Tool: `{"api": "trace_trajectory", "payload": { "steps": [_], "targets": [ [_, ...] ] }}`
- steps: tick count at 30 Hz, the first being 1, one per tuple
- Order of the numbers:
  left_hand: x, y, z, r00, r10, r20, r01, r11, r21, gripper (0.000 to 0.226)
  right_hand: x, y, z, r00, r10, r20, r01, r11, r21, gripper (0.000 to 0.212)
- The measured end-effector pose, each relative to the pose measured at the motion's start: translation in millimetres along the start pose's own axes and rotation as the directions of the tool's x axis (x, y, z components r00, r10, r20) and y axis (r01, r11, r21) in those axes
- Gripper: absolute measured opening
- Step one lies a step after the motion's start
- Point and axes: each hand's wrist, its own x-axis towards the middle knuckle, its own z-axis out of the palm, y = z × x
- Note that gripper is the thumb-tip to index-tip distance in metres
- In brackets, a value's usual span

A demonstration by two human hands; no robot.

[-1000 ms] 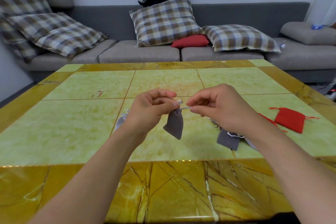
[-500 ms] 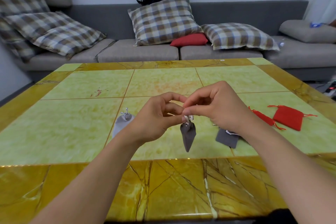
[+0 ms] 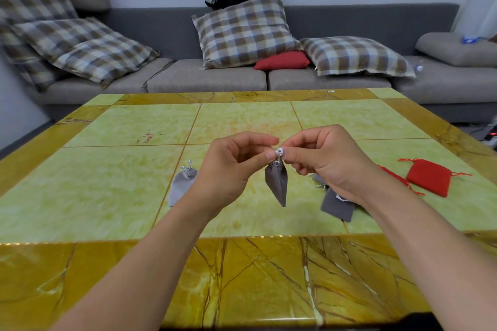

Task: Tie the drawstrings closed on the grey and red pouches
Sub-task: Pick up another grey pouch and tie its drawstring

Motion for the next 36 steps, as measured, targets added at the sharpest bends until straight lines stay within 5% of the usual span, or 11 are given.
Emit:
{"api": "trace_trajectory", "payload": {
  "steps": [13, 17, 21, 25, 29, 36],
  "targets": [
    [-1.0, -8.6, 8.7, 0.976, 0.114, -0.185, -0.046, 0.941, 0.334, 0.005, 1.9, 11.5, 14.4, 0.998, 0.051, -0.038, -0.048, 0.997, 0.068, 0.01],
    [-0.6, -6.3, 9.5, 0.979, 0.073, -0.193, -0.024, 0.969, 0.244, 0.007, 3.9, 11.7, 13.8, 0.989, 0.148, 0.016, -0.149, 0.97, 0.191, 0.013],
    [-0.6, -0.6, 5.5, 0.99, -0.054, -0.132, 0.05, 0.998, -0.038, 0.008, 3.7, 8.1, 11.1, 0.966, 0.178, 0.187, -0.23, 0.923, 0.308, 0.018],
    [-2.7, 1.2, 0.0, 0.992, -0.086, -0.088, 0.08, 0.994, -0.074, 0.009, 2.3, 7.3, 9.7, 0.952, 0.165, 0.258, -0.211, 0.963, 0.166, 0.017],
    [-3.3, -0.5, -3.1, 0.991, -0.016, -0.13, 0.03, 0.994, 0.108, 0.011, 0.7, 5.9, 13.6, 0.983, 0.103, 0.15, -0.087, 0.99, -0.107, 0.022],
    [-3.0, -2.3, -1.8, 0.99, 0.077, -0.118, -0.046, 0.968, 0.246, 0.008, -1.2, 6.4, 18.2, 0.985, 0.16, 0.061, -0.158, 0.987, -0.035, 0.026]
  ]
}}
